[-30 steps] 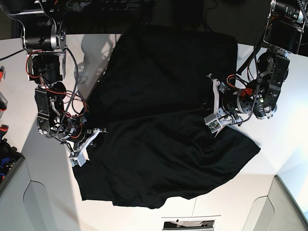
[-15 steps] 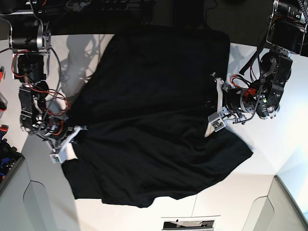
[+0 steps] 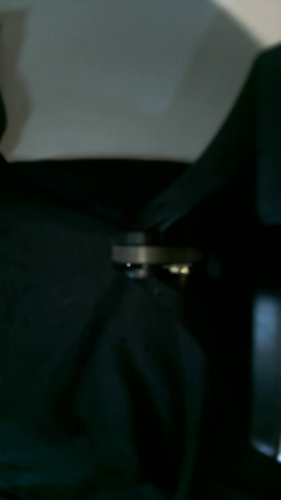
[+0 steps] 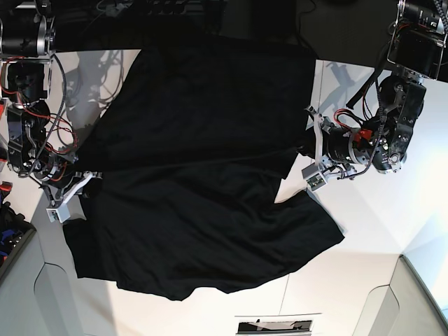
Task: Layout the t-shirt on the table in an organized manner, then fold the t-shirt properly
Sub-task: 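Pull the shirt edges apart with both grippers to stretch it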
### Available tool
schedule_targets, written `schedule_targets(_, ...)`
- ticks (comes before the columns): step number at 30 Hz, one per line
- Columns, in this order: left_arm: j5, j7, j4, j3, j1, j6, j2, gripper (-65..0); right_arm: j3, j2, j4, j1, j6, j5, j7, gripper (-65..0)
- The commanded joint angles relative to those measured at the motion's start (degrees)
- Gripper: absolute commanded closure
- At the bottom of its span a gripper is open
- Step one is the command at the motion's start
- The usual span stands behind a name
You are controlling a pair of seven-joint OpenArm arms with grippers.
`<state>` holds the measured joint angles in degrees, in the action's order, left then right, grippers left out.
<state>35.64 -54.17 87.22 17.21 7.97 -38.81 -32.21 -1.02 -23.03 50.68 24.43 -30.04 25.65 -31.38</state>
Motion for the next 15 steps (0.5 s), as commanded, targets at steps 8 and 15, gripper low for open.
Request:
schedule_targets(8,-1.6,0.8,0.8,-0.4,2.7,0.1,-0.7,-11.0,0.0,-0.8,9.0,-2.3,0.7,2.5,-7.5,0.0)
schedule_targets(15,-0.2,0.8,0.8,-0.4,3.0,0.2,-0.7,-11.0,-3.0,-0.7,19.3,-2.2,1.8,4.8,-8.3,0.0)
